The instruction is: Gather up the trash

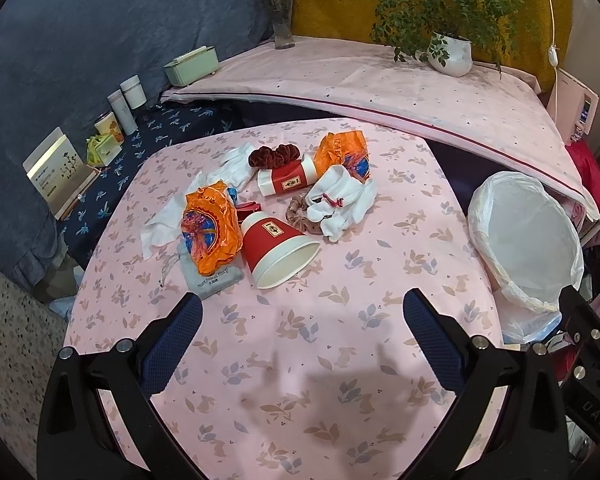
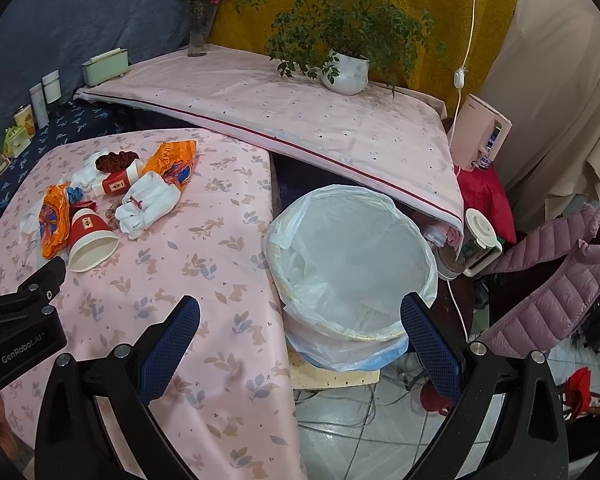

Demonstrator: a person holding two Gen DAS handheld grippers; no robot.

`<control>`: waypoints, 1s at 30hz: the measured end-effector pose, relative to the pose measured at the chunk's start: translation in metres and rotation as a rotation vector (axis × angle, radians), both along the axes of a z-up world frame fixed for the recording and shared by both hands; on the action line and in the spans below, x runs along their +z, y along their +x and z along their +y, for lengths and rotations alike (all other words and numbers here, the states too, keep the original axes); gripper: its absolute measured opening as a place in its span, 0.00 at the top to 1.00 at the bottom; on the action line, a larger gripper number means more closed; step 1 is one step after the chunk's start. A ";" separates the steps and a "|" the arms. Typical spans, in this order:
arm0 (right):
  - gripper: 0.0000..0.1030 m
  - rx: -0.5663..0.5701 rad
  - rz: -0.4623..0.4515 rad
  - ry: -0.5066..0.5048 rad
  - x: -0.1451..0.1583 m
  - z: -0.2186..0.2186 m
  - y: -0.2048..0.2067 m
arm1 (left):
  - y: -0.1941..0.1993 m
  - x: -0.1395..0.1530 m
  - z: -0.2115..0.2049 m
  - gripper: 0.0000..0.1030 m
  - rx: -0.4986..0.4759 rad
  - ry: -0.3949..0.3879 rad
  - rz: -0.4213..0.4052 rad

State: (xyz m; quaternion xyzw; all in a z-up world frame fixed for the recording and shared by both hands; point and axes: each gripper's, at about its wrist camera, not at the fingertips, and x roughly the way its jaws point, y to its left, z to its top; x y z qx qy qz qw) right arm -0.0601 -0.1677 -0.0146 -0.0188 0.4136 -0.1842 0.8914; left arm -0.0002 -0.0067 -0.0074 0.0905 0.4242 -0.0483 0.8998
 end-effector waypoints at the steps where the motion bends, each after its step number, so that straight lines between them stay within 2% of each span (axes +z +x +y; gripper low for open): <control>1: 0.07 -0.001 0.000 0.002 0.000 -0.001 -0.001 | 0.000 0.000 0.000 0.07 -0.001 0.000 0.000; 30: 0.07 -0.006 -0.005 0.046 0.001 0.001 0.000 | -0.004 0.001 -0.004 0.07 -0.010 -0.003 -0.015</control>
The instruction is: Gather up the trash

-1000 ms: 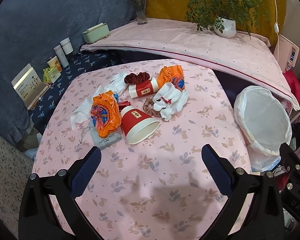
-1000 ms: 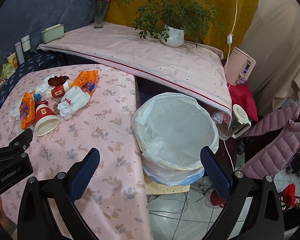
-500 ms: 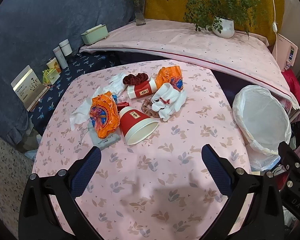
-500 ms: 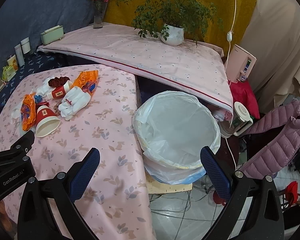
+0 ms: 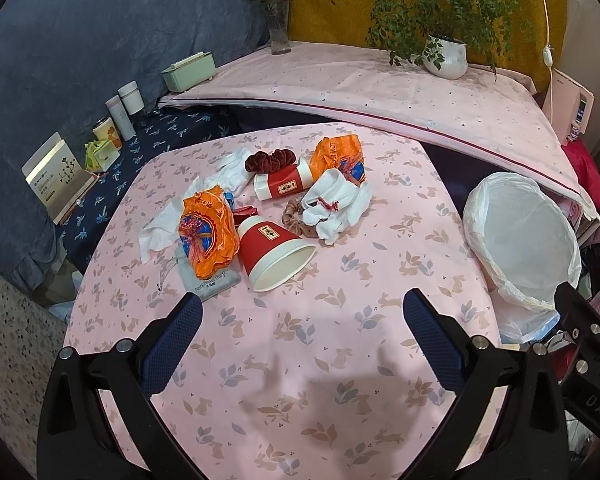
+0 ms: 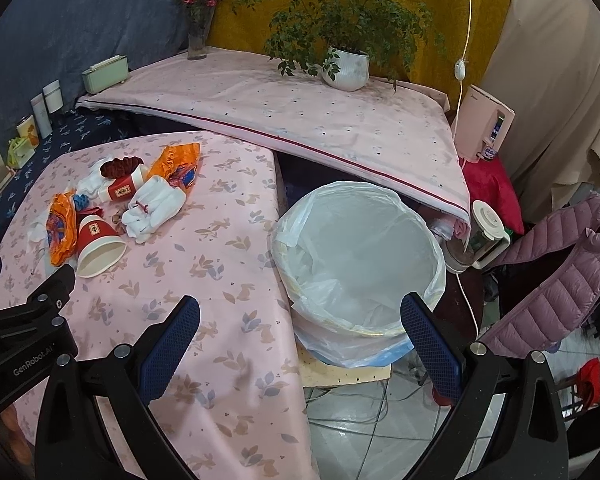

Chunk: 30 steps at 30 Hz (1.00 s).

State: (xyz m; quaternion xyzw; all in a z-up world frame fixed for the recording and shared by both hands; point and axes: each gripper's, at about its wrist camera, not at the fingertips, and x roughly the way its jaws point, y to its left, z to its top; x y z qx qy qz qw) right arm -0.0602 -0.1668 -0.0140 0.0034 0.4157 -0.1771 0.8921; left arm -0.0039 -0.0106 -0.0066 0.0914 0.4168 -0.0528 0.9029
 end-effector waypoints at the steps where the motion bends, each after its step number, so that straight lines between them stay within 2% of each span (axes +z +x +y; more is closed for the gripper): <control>1: 0.07 0.001 -0.001 0.003 0.000 0.001 0.001 | 0.000 0.000 0.000 0.07 0.000 -0.002 -0.003; 18: 0.07 0.016 -0.012 0.050 0.000 0.000 -0.001 | 0.000 0.001 -0.001 0.07 -0.010 -0.018 -0.008; 30: 0.07 0.016 -0.016 0.048 -0.001 0.001 -0.001 | 0.000 0.001 -0.001 0.07 -0.016 -0.026 -0.016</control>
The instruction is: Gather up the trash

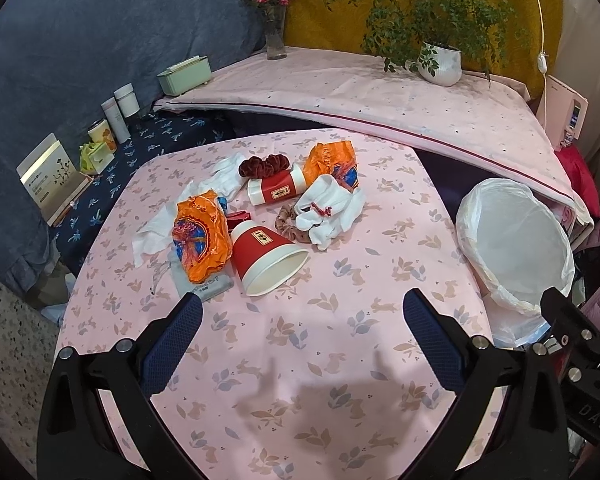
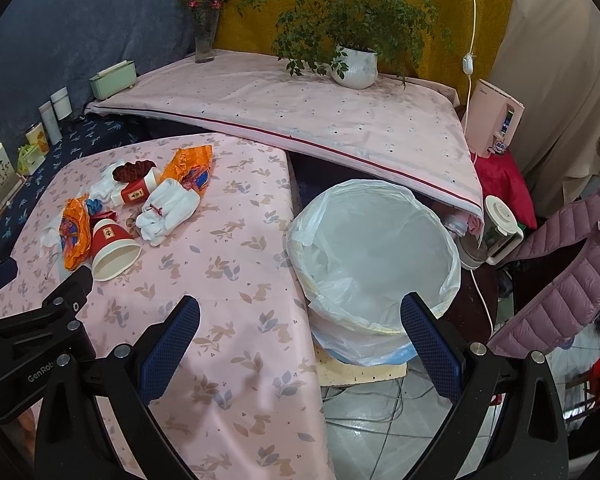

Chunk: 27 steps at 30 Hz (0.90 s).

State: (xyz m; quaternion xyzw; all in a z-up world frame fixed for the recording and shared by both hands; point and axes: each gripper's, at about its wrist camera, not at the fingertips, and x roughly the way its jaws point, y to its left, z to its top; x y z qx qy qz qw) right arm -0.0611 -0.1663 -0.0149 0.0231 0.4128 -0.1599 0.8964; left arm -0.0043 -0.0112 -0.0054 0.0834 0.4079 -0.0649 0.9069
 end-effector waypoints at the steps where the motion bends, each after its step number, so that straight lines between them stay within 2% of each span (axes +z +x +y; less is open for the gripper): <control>1: 0.07 0.000 0.000 -0.001 0.000 0.000 0.000 | 0.000 0.000 0.000 0.07 0.000 0.001 0.000; 7: 0.07 -0.013 -0.010 0.003 -0.001 0.000 0.001 | 0.001 0.000 -0.002 0.07 -0.010 -0.008 -0.002; 15: 0.07 -0.050 -0.038 -0.002 0.004 -0.011 0.003 | 0.011 -0.003 0.002 0.07 -0.045 -0.064 0.013; 27: 0.07 -0.051 -0.054 -0.033 0.002 0.000 0.020 | 0.027 -0.007 0.022 0.07 -0.022 -0.088 0.009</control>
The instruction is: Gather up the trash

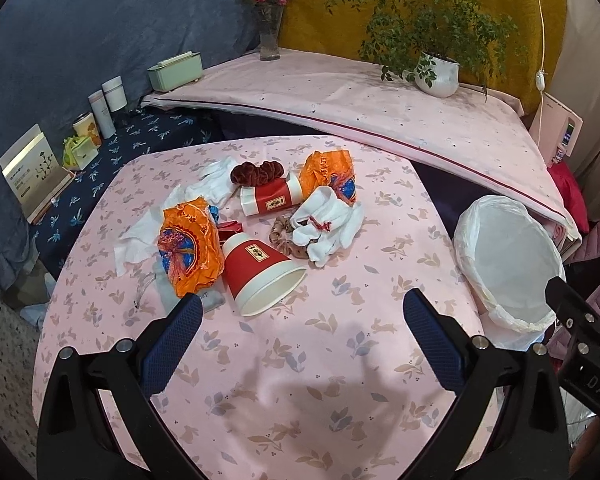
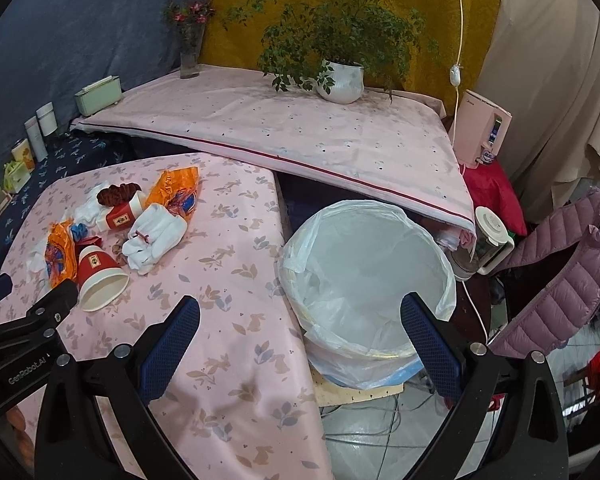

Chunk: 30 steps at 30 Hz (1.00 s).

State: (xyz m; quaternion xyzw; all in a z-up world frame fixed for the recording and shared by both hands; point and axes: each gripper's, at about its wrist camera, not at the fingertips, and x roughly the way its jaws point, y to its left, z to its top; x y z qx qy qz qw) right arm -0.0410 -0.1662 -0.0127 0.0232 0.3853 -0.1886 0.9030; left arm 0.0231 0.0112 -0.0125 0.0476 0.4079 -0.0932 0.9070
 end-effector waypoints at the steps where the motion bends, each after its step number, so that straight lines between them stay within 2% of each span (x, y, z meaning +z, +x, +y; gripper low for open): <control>1: 0.07 0.004 -0.002 0.003 0.000 0.002 0.003 | 0.002 -0.001 0.002 0.07 0.003 0.003 0.002; 12: 0.07 0.034 -0.043 0.042 -0.010 0.025 0.041 | 0.036 -0.018 0.038 0.07 0.058 0.019 0.038; 21: 0.07 0.122 -0.054 0.021 -0.032 0.066 0.093 | 0.085 -0.043 0.095 0.07 0.181 0.007 0.084; 30: 0.07 0.169 -0.035 0.051 -0.059 0.091 0.148 | 0.121 -0.066 0.125 0.07 0.213 -0.009 0.119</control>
